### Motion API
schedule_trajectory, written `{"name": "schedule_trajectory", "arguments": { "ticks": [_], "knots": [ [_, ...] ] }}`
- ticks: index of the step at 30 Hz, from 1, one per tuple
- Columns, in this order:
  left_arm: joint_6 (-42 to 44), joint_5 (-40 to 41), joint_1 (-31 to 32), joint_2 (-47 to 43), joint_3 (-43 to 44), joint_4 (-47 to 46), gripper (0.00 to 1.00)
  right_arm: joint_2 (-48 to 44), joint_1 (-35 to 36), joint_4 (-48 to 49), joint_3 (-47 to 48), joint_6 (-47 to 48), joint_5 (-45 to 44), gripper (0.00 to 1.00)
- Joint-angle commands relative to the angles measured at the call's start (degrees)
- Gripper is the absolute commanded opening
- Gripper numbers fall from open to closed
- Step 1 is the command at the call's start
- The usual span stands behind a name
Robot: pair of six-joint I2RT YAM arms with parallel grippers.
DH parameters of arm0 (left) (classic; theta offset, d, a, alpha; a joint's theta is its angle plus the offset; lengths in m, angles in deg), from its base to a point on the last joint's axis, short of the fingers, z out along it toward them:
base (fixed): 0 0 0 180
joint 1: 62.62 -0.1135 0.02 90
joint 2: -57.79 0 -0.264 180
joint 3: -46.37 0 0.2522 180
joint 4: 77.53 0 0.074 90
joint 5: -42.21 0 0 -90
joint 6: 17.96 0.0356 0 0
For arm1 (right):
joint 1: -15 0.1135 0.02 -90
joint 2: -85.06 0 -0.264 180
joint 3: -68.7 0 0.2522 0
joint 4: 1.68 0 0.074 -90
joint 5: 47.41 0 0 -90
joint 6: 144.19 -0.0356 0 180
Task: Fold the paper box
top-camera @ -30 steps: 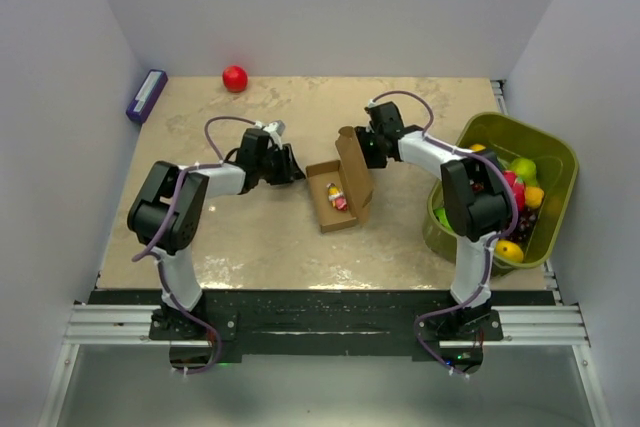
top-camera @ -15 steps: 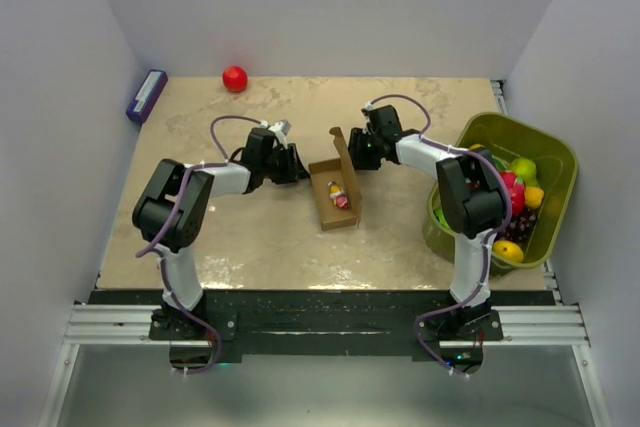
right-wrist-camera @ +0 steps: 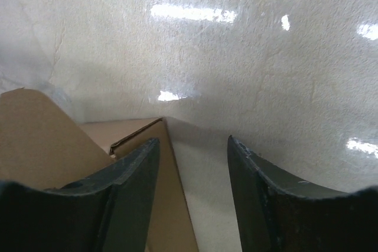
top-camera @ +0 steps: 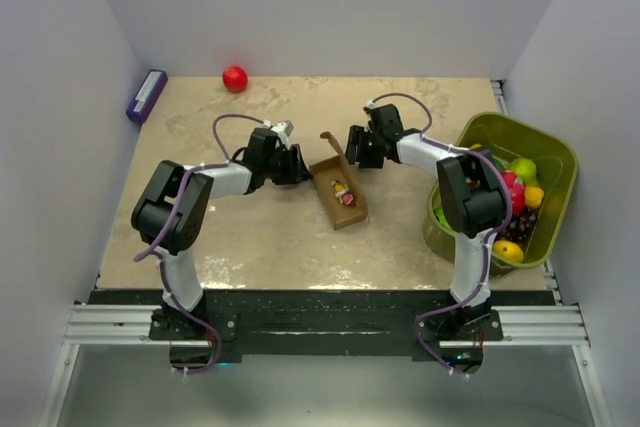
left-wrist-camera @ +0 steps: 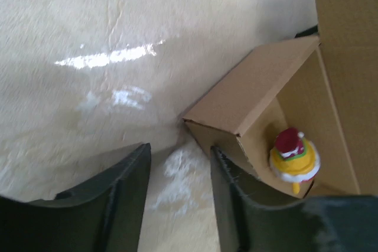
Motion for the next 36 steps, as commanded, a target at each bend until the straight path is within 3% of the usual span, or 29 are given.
{"name": "schedule_trajectory", "arguments": {
  "ticks": [1,5,13,17,23,28,36],
  "knots": [
    [3.1,-0.4,0.1,-6.5,-3.2,3.2,0.56,-4.2,2.0,-4.9,2.3,2.8,-1.4,0.67],
    [4.5,0.6,-0.1,-13.9,-6.5,6.0,0.73,-7.6,1.8,-8.4,3.1,6.1,-6.4,0.81],
    [6.3,-0.4,-1.2,-26.8,-9.9,13.8,0.84,-18.2,1.8,-12.9,2.4,10.2,-11.9,0.87],
    [10.8,-3.7,-1.7,-30.3,-5.1,20.1,0.88,-25.5,1.9,-12.5,-0.6,11.5,-12.9,0.87],
    [18.0,-8.0,-4.1,-29.9,4.8,26.7,0.94,-37.4,4.2,-7.5,-7.3,15.4,-7.0,0.88],
    [17.1,-15.6,-6.6,-28.1,7.1,22.2,0.98,-37.1,6.7,-10.3,-5.6,20.7,-7.6,0.86],
    [16.9,-18.8,-10.5,-26.5,5.1,17.2,1.0,-32.0,13.1,-14.0,-2.5,26.6,-10.4,0.77]
  ]
}}
